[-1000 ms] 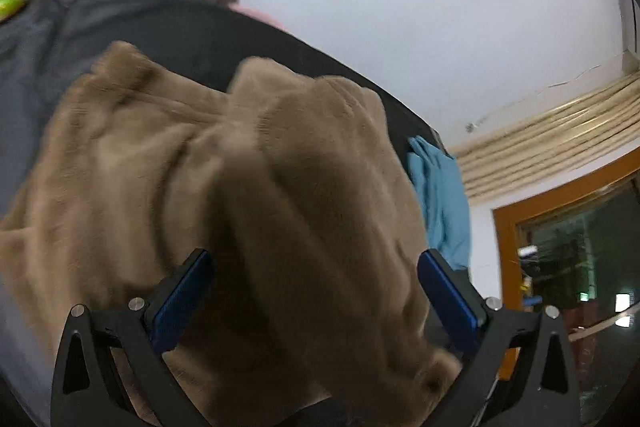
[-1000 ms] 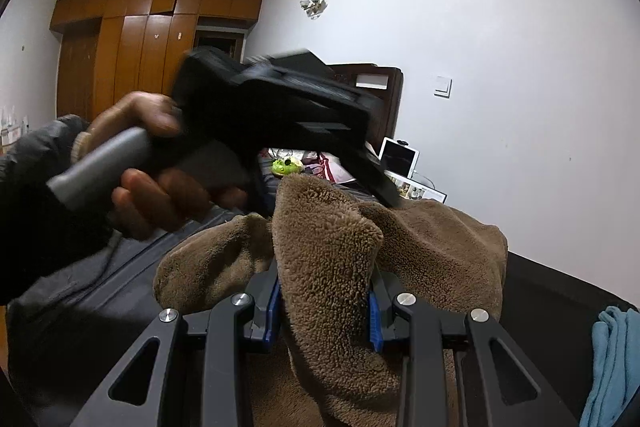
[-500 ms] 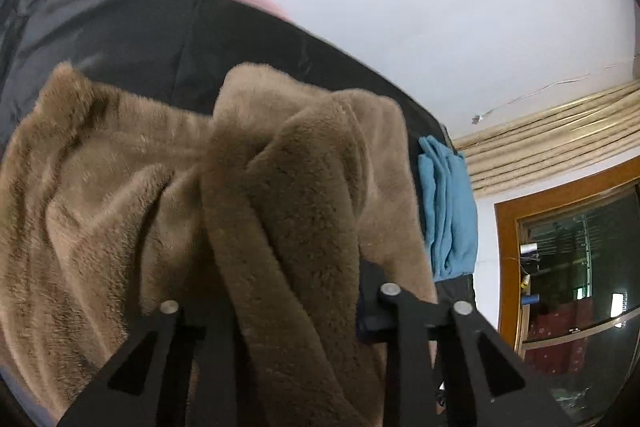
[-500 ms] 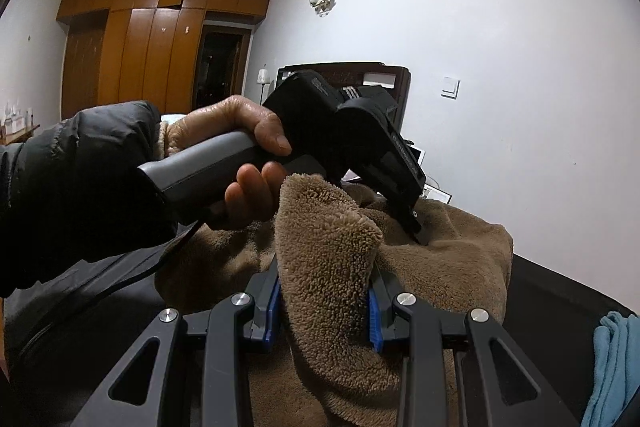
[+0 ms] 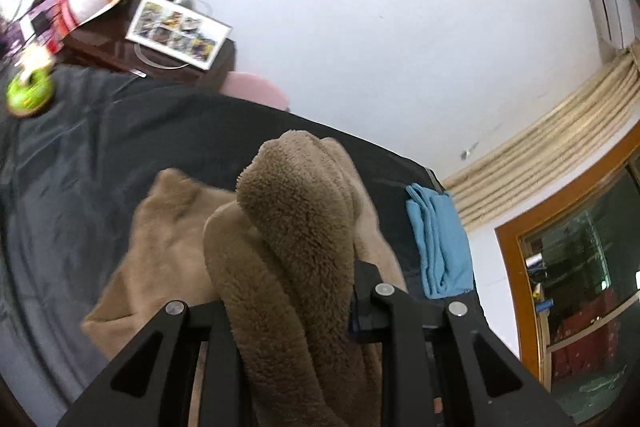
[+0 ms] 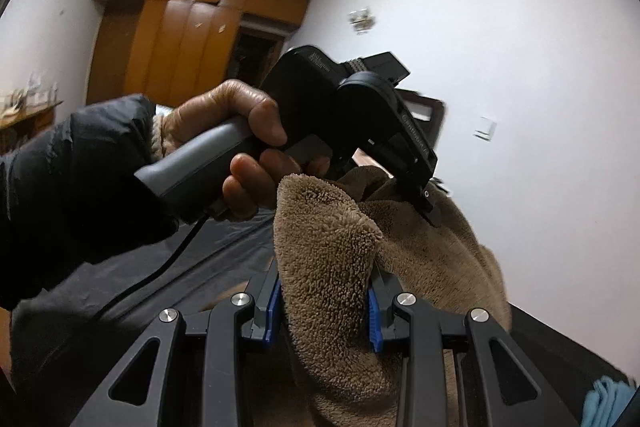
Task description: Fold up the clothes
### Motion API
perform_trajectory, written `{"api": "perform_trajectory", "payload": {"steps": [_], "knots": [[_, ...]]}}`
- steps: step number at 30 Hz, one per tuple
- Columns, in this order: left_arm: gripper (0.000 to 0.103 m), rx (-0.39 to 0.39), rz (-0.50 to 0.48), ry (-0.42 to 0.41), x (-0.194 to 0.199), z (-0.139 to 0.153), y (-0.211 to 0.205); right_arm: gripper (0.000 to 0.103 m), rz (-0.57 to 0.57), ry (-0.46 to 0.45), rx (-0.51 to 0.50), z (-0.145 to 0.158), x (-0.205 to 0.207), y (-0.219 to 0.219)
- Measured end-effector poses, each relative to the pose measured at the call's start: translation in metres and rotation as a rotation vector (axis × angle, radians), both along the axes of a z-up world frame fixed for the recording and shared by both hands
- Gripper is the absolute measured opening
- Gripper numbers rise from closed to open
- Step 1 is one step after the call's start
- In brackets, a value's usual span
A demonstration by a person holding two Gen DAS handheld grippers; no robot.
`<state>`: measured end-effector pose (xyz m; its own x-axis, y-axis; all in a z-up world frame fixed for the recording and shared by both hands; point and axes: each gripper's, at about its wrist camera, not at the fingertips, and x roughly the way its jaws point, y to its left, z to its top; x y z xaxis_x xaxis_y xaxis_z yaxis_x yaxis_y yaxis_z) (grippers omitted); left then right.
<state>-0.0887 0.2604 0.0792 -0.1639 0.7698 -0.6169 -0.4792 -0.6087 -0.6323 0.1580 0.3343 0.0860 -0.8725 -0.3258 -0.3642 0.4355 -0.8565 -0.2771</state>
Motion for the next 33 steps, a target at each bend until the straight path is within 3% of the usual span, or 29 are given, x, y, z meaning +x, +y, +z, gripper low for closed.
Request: {"api": "perform_trajectory", "payload": {"steps": [9,12,13,15,16,17,21,24,28,33], "knots": [[0.026,0.001,0.086,-0.107,-0.006,-0.09,-0.053,0.035,0.08,-0.144,0.135,-0.052,-0.01,-0.039],[0.035,0.021,0.099,-0.098,-0.005,-0.101,-0.056,0.035,0.079,-0.16,0.16,-0.058,-0.01,-0.038],[0.043,0.012,0.108,-0.085,-0.004,-0.102,-0.055,0.036,0.079,-0.166,0.161,-0.059,-0.011,-0.036],[0.06,-0.037,0.142,-0.055,-0.004,-0.104,-0.052,0.049,0.083,-0.181,0.155,-0.061,-0.013,-0.035],[0.072,-0.058,0.155,-0.048,-0.004,-0.105,-0.052,0.059,0.094,-0.193,0.142,-0.06,-0.013,-0.035],[0.076,-0.069,0.165,-0.045,-0.004,-0.105,-0.053,0.065,0.107,-0.206,0.128,-0.059,-0.012,-0.035],[0.077,-0.092,0.207,-0.031,0.002,-0.097,-0.063,0.067,0.144,-0.194,0.056,-0.048,0.004,-0.023],[0.077,-0.139,0.241,0.053,0.018,-0.075,-0.07,0.07,0.144,-0.18,-0.021,-0.039,0.021,-0.003],[0.078,-0.148,0.248,0.135,0.046,-0.048,-0.071,0.074,0.046,-0.185,-0.122,-0.028,0.028,0.035],[0.078,-0.119,0.156,0.207,0.092,-0.027,-0.055,0.074,-0.075,-0.226,-0.236,-0.019,0.019,0.071]]}}
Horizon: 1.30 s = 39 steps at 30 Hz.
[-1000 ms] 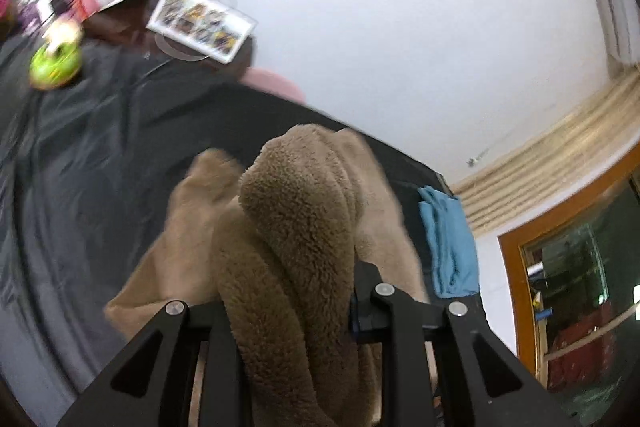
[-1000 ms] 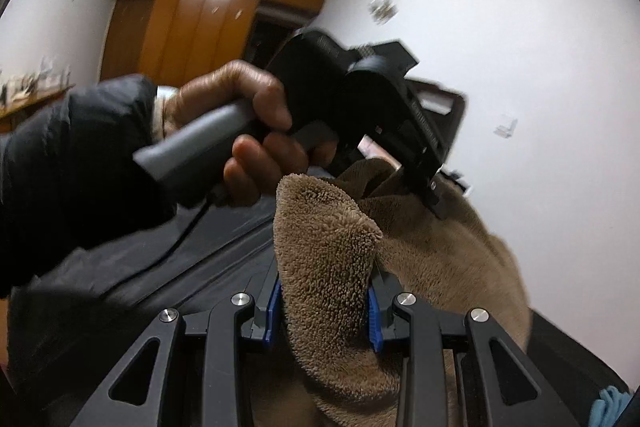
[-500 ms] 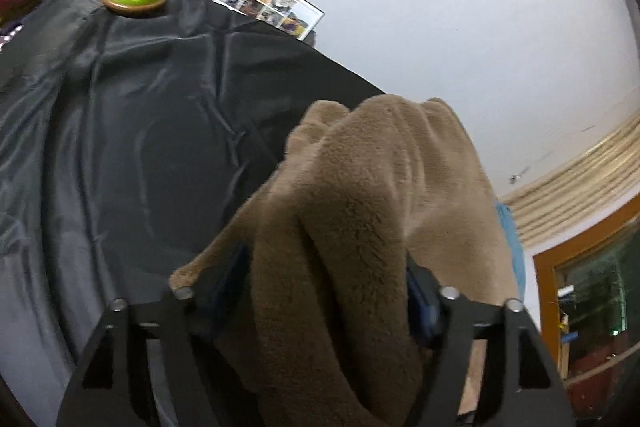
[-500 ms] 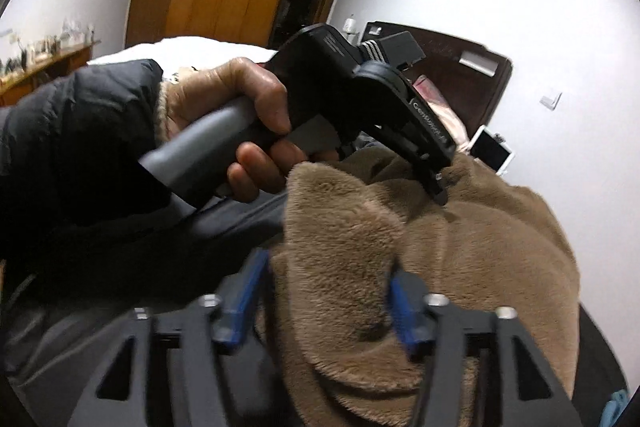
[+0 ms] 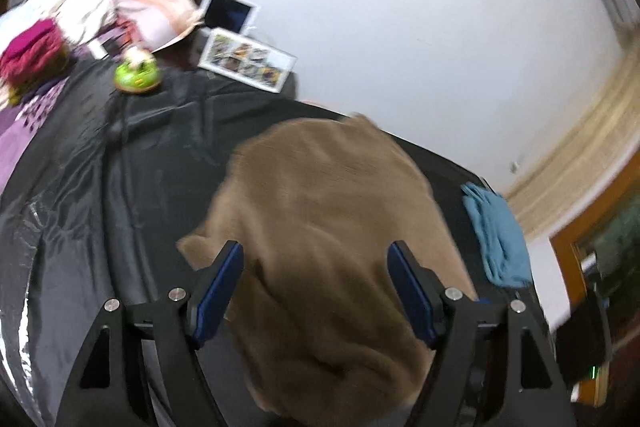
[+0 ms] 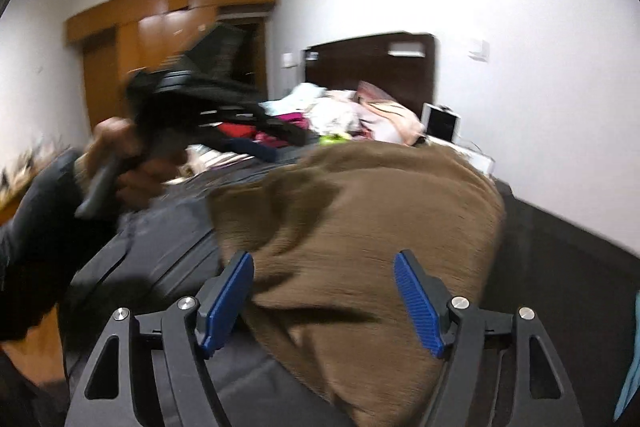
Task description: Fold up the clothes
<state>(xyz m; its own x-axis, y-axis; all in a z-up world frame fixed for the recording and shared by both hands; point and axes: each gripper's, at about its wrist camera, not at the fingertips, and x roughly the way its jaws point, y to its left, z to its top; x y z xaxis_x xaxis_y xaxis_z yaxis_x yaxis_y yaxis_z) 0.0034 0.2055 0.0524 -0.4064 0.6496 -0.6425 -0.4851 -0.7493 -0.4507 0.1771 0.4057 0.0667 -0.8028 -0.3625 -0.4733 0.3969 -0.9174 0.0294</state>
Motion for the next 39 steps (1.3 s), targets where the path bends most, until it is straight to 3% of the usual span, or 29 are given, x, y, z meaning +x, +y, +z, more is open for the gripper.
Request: {"api": "perform_trajectory", "payload": {"steps": [3,8,12,19,28,31,35,39], "knots": [[0.079,-0.019,-0.071,0.019,0.028,0.005,0.015,0.075,-0.048,0.005,0.041,0.002,-0.003,0.011],[0.079,-0.109,-0.107,0.004,0.048,-0.017,0.032,0.075,-0.093,-0.017,0.151,-0.006,-0.004,0.02],[0.079,-0.141,-0.073,-0.015,0.054,-0.035,0.024,0.075,-0.152,-0.066,0.221,-0.019,-0.009,0.03],[0.08,-0.226,-0.07,-0.003,0.072,-0.06,0.021,0.085,-0.189,-0.173,0.252,-0.043,-0.023,0.045],[0.087,-0.185,-0.039,-0.019,0.073,-0.077,0.012,0.087,-0.159,-0.195,0.243,-0.04,-0.029,0.049],[0.089,-0.109,-0.028,-0.058,0.063,-0.084,0.003,0.087,-0.136,-0.16,0.203,-0.027,-0.015,0.047],[0.091,-0.079,-0.017,-0.066,0.063,-0.087,-0.001,0.088,-0.12,-0.097,0.156,-0.003,-0.019,0.043],[0.093,-0.084,-0.008,-0.06,0.064,-0.088,-0.001,0.089,-0.099,-0.076,0.239,0.001,-0.043,0.011]]}}
